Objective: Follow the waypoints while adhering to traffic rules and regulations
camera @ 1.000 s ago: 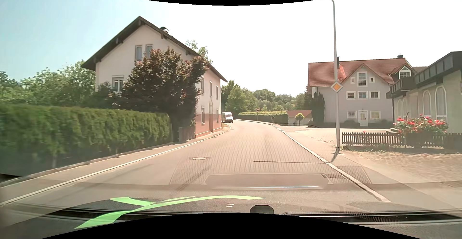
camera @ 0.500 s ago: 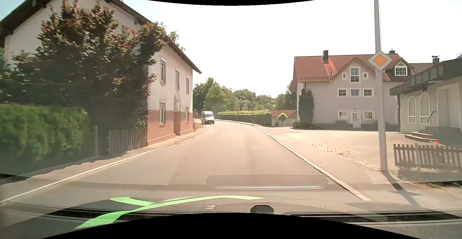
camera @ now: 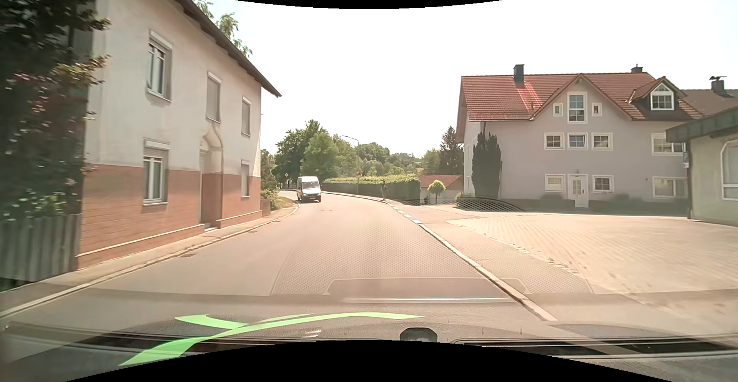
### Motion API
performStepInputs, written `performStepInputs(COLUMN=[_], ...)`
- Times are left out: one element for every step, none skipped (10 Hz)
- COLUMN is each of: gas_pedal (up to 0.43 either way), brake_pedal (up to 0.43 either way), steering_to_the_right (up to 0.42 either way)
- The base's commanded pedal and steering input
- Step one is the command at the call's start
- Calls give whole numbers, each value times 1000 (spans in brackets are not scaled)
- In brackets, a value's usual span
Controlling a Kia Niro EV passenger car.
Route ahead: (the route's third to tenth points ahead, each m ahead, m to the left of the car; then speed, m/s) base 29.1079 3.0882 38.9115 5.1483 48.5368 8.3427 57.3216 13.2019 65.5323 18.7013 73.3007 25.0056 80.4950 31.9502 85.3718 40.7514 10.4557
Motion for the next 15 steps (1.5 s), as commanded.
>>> performStepInputs(gas_pedal=[157,169,169,169,169,169,177,177,177,177,177,177,177,177,189], brake_pedal=[0,0,0,0,0,0,0,0,0,0,0,0,0,0,0], steering_to_the_right=[-10,-9,-8,-10,-13,-17,-24,-28,-30,-32,-33,-36,-40,-44,-46])
